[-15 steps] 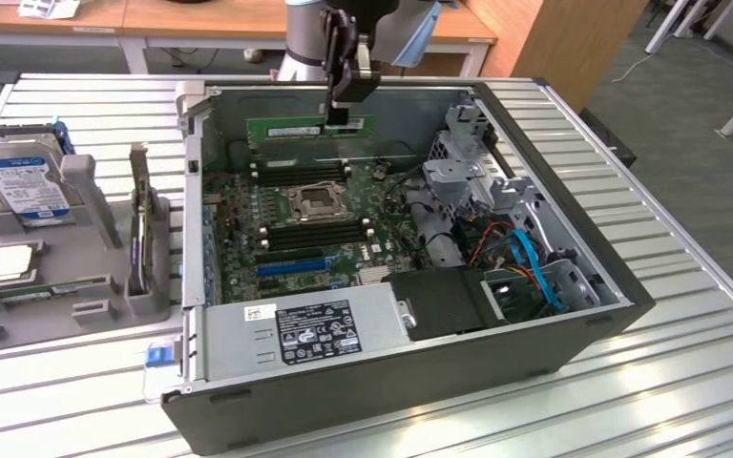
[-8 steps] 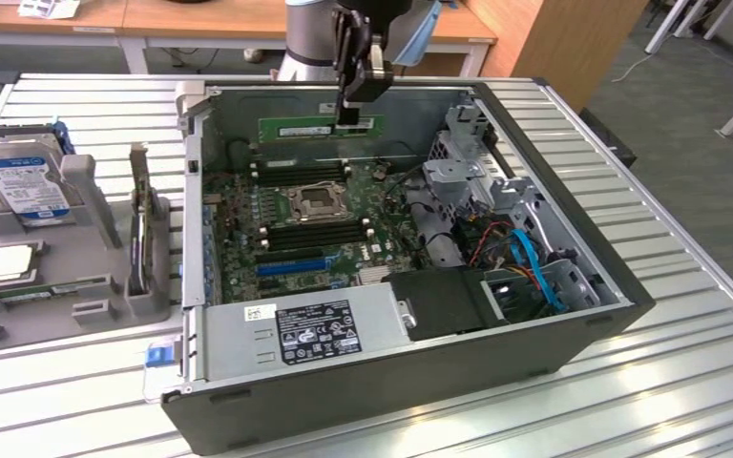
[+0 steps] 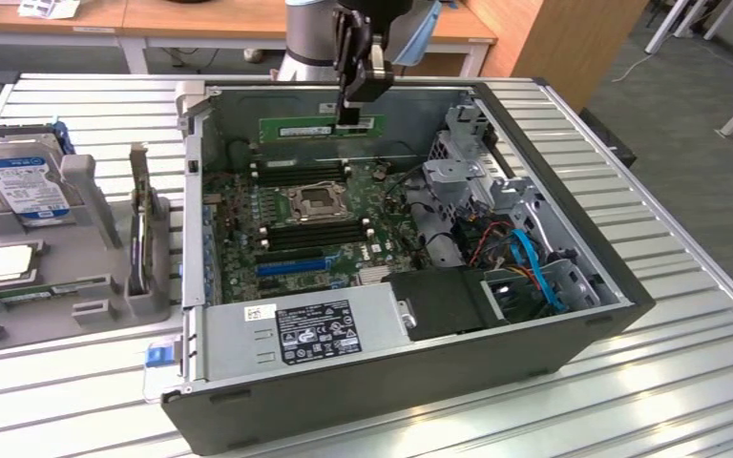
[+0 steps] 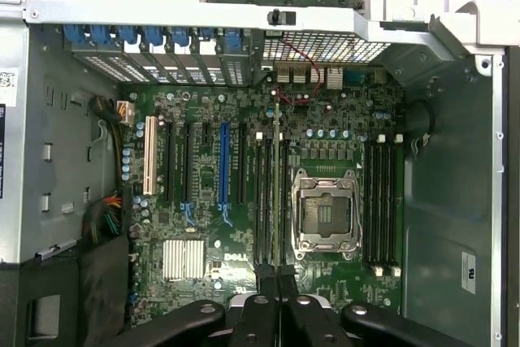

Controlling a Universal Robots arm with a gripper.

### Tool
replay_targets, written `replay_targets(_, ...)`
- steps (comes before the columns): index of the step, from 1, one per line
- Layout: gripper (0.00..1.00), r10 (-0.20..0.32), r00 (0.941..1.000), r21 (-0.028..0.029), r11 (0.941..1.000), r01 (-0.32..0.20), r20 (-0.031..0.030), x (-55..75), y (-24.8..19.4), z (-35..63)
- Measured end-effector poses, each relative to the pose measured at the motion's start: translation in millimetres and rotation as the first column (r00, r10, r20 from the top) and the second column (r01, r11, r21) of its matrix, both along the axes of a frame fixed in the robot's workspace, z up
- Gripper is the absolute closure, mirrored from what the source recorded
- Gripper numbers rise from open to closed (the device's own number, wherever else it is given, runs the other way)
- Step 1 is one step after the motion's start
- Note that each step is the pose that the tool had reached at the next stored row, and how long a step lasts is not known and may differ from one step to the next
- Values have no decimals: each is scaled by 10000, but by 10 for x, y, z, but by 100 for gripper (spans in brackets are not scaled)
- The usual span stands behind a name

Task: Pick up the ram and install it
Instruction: 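Pick up the ram and move it above insertion slot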

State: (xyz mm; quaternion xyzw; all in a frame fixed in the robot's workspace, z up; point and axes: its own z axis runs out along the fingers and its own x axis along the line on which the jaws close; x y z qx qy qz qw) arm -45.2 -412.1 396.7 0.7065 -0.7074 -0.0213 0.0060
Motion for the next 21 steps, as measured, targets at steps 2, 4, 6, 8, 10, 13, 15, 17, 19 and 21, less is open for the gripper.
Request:
replay_targets(2, 89, 0, 10000, 2, 10000, 0, 0, 0, 1, -7)
replay_targets(4, 89, 0, 10000, 0, 10000, 0, 0, 0, 0, -31)
replay_targets(6, 89, 0, 10000, 1, 10000, 0, 0, 0, 0, -67)
replay_targets(8, 89, 0, 10000, 2, 10000, 0, 0, 0, 0, -103)
replay_targets(10, 89, 1, 10000, -1, 10000, -1, -1, 0, 0, -139)
replay_targets(13, 89, 0, 10000, 1, 10000, 0, 0, 0, 0, -193)
replay_targets(15, 89, 0, 10000, 0, 10000, 0, -1, 0, 0, -230)
replay_targets(17, 89, 0, 10000, 0, 10000, 0, -1, 0, -1, -285)
replay_targets(19, 89, 0, 10000, 1, 10000, 0, 0, 0, 0, -321)
replay_targets(21, 89, 0, 10000, 1, 10000, 0, -1, 0, 0, -375)
